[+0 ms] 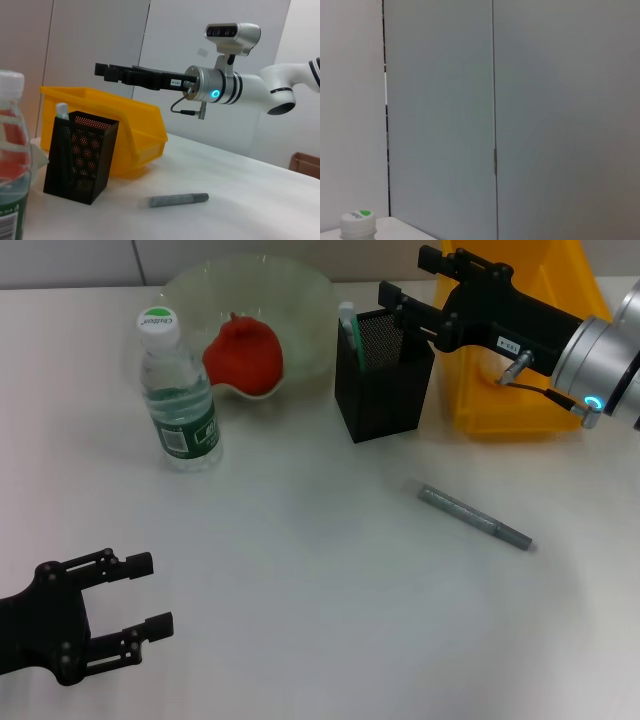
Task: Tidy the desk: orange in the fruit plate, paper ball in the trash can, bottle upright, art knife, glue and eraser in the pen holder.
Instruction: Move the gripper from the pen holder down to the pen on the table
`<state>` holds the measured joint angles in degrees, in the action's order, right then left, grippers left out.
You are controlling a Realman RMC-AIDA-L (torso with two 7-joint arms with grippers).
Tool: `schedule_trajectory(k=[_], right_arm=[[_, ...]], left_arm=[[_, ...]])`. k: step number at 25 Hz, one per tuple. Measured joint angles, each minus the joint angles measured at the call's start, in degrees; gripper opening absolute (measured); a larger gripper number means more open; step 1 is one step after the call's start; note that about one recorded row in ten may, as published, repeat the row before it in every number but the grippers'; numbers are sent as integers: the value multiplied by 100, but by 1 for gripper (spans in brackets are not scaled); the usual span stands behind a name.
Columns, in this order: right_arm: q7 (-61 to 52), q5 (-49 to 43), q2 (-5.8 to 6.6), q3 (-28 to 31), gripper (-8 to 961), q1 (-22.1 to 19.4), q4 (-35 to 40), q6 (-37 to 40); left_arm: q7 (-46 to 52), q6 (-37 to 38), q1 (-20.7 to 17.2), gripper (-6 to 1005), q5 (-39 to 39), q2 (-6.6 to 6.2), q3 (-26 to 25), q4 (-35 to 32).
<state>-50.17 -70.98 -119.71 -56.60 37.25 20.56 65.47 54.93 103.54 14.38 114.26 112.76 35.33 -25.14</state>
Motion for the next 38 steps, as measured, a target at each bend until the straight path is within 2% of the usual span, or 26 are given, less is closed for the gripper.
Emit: schedule_trajectory(k=[15, 28, 33, 38], right_arm=[[323, 237, -3, -19, 814, -1, -156, 85], [258, 243, 14, -10, 814, -2, -121, 121], [237, 243, 26, -19, 812, -14, -118, 322], [78, 100, 61, -59, 811, -27, -128, 834]], left_arm=[[0, 48, 8, 723, 0, 0, -8, 0], [0, 53, 5, 723, 0, 0, -9, 0], [0, 53, 3, 723, 0, 0, -9, 0], [0, 60, 4, 722, 0, 0, -8, 0]])
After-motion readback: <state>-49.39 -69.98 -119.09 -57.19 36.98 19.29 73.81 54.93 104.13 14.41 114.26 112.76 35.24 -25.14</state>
